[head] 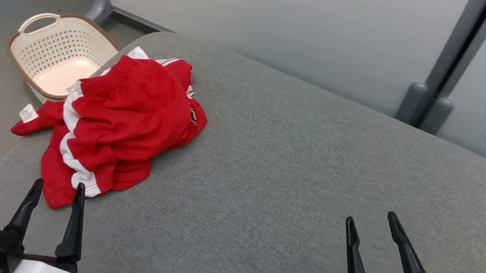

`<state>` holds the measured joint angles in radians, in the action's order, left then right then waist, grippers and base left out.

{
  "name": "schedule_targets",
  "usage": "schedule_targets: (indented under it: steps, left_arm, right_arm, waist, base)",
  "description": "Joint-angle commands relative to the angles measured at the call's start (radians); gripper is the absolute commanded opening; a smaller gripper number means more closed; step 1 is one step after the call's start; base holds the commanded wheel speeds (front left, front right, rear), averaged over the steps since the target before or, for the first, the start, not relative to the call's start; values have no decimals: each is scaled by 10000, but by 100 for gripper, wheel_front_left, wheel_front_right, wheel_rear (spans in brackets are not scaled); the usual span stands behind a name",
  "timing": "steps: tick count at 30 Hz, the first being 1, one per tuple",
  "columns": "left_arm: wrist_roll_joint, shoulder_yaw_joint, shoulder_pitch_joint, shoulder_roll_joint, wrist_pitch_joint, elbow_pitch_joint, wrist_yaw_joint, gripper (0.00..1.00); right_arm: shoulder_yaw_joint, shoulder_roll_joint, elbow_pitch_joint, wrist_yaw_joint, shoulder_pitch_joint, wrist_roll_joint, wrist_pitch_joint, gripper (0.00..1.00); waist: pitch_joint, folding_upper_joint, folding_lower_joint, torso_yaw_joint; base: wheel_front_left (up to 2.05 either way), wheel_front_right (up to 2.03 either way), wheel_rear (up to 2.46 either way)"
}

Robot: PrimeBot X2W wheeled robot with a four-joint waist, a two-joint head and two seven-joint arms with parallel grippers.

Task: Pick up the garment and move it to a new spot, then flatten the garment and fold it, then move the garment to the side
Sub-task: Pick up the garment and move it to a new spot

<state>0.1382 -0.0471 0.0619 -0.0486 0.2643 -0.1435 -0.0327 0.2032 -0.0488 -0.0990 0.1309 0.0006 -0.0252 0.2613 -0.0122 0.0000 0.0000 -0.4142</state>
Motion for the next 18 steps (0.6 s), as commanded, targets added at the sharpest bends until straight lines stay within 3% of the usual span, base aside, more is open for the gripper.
schedule_targets:
  steps: [1, 10, 15, 18]
  left_arm:
    - [59, -47, -4, -35, 2, 18, 12, 100]
    - [425, -306, -601, -39, 2, 35, 13, 100]
    - [122, -639, -1896, -42, 2, -86, -244, 100]
    - [297, -822, -3084, -269, 2, -905, -520, 100]
  right_arm:
    - [14, -29, -19, -3, 23, -1, 59, 100]
    - [113, -30, -54, -3, -242, 133, 59, 100]
    - [114, -30, -78, -3, -574, 460, 59, 100]
    - [160, -32, -141, -3, -836, 741, 59, 100]
  waist:
    - [-79, 0, 0, -368]
    - [-523, 0, 0, -461]
    - [-1208, 0, 0, -140]
    - [-1733, 0, 0, 114]
  base:
    - [0, 0, 0]
    - [0, 0, 0]
    - [0, 0, 0]
    - [0, 0, 0]
